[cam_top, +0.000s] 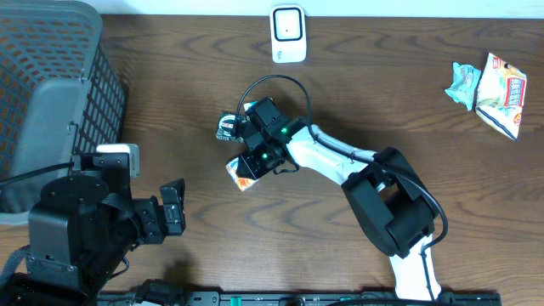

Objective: Scan the item barcode
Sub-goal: 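Lift the orange pack and carry it right with the right gripper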

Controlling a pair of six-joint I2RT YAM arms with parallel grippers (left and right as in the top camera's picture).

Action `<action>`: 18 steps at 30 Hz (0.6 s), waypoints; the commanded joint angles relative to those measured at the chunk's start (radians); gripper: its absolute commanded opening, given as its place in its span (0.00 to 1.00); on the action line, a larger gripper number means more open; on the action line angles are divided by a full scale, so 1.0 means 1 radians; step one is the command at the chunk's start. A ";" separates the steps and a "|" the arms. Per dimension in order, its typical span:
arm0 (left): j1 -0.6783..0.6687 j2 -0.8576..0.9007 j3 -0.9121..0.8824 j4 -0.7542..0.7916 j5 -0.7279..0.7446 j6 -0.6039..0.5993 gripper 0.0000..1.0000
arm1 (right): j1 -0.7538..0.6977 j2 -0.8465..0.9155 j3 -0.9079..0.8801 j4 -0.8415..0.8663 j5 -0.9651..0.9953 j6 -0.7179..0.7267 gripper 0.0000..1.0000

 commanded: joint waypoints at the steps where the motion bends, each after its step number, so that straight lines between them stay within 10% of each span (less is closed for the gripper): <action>1: 0.003 -0.001 0.009 -0.001 -0.002 -0.013 0.98 | -0.014 0.068 -0.024 -0.019 0.020 0.009 0.01; 18: 0.003 -0.001 0.009 -0.001 -0.002 -0.013 0.98 | -0.361 -0.015 -0.021 -0.013 -0.750 0.024 0.01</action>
